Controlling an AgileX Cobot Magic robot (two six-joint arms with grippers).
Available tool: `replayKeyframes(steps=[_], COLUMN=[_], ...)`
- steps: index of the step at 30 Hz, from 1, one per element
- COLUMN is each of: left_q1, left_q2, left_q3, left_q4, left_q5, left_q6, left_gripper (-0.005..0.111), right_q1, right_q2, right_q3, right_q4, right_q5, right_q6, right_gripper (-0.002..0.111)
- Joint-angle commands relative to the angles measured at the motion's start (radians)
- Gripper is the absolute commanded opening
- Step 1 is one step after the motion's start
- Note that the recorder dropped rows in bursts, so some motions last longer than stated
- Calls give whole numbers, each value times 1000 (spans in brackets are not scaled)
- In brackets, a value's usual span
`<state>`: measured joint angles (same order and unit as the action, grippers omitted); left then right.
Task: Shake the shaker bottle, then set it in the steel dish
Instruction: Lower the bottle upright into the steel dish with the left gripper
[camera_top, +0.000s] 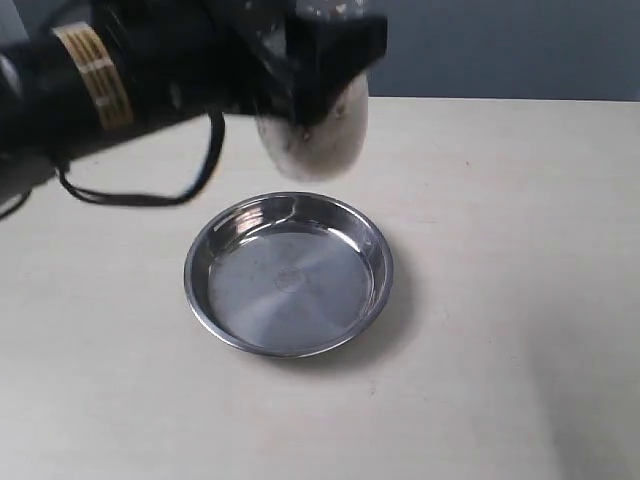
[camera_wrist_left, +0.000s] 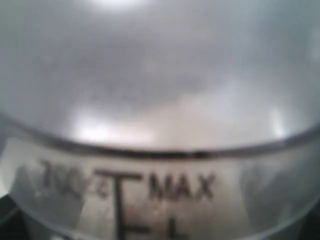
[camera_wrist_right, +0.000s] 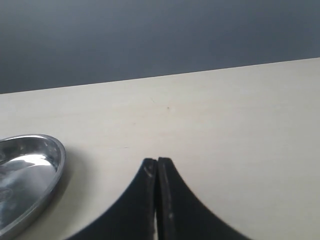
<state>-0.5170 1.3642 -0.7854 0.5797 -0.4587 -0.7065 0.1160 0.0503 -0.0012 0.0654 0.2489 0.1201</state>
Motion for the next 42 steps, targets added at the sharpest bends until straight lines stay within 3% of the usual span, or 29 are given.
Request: replayKeyframes(steps=[1,5,9,13,16,19,23,28,31,33,36,42], left_q1=[-3,-3,-3,0,6,6,6,6,6,6,6,6], left_q2=[129,34,-57,52,100,40,-6,132,321,418,491,649], left_q3=[96,52,-1,106,150,103,35,80,128,128,128,128], left_q4=[-7,14,58,38,3,1,-57,-147,-354,-426,-429,-431], left_q5=[30,-161,-74,69,20,-54,-73,-133,-423,-531,-615,-656], left_q6=[4,4,19,19,19,19,170,331,474,478,483,485], left_gripper=[0,0,0,0,0,0,0,0,0,0,0,0], right_q1=[3,3,3,3,3,3,3,3,3,3,3,3], right_q2=[4,4,4,4,4,4,4,4,4,4,4,4], right_q3=[1,1,1,1,1,1,1,1,1,1,1,1], right_q4=[-4,-4,-4,-4,-4,-4,-4,-4,-4,-4,-4,-4], right_q5=[-14,-12,-12,-12,-12,-12,-15,-15,-15,-15,-15,-13], right_q6=[-4,-4,-4,-4,-4,-4,-4,-4,-4,-4,-4,-4], right_gripper=[-1,-1,-1,-1,-1,-1,-1,-1,-1,-1,-1,-1])
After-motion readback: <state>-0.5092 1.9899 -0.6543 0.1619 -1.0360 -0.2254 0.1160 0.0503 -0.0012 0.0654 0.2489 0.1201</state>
